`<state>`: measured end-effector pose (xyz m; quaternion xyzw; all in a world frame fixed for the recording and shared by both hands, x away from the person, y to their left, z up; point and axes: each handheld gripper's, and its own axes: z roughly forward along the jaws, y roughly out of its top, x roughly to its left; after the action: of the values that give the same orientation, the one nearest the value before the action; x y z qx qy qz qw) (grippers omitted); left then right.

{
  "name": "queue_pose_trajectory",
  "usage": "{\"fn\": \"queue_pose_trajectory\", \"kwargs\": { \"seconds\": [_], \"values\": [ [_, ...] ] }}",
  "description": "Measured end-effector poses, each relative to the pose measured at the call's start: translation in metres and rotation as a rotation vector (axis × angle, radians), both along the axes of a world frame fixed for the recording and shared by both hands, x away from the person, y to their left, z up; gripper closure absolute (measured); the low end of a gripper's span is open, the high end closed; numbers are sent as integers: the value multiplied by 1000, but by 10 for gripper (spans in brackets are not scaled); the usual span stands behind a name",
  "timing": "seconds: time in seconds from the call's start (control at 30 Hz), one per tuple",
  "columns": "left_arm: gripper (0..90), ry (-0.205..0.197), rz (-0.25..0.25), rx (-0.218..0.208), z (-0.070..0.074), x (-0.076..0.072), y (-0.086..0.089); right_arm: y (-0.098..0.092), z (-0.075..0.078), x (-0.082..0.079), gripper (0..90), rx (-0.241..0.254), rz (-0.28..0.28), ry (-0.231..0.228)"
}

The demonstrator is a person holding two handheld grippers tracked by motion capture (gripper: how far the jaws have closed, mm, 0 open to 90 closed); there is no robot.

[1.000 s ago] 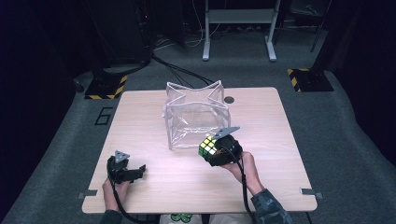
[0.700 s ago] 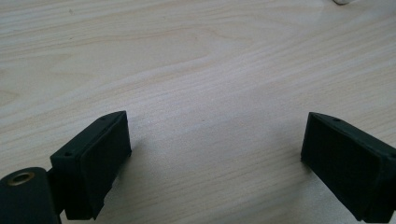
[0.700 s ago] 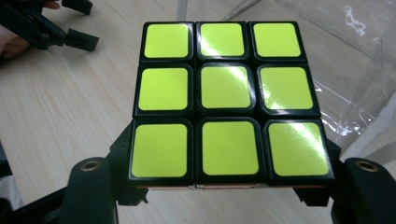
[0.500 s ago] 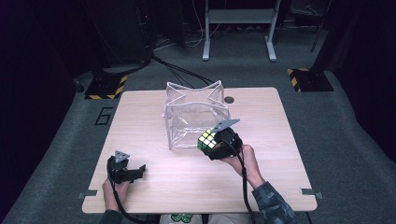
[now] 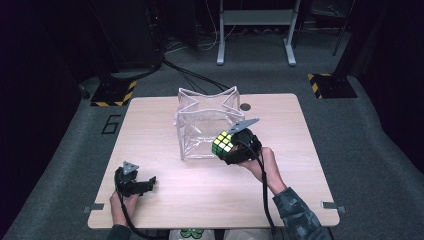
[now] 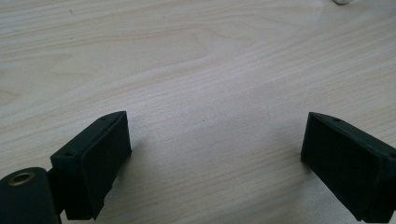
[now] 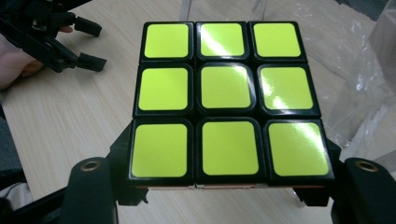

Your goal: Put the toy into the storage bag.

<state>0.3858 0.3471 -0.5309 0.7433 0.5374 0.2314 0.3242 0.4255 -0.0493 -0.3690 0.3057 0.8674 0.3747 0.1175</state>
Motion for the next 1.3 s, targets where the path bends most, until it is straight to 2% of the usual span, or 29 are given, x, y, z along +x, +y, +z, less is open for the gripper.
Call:
{"fn": "queue_pose_trajectory", "kwargs": {
  "seconds": [0.57,0.93,1.17,1.2,1.3],
  "values": [
    [81,1,-2,-1,0,0,0,1,19,7,334,-14,-10,-10],
    [81,0,-1,0,0,0,0,2,29,11,334,-12,7,-22],
    [81,1,0,-2,0,0,0,0,45,15,334,-10,4,-28],
    [80,-1,1,-1,0,0,0,-1,47,17,334,-10,8,-40],
    [81,0,1,-2,0,0,0,-2,52,19,334,-5,-2,-33]
  ]
}}
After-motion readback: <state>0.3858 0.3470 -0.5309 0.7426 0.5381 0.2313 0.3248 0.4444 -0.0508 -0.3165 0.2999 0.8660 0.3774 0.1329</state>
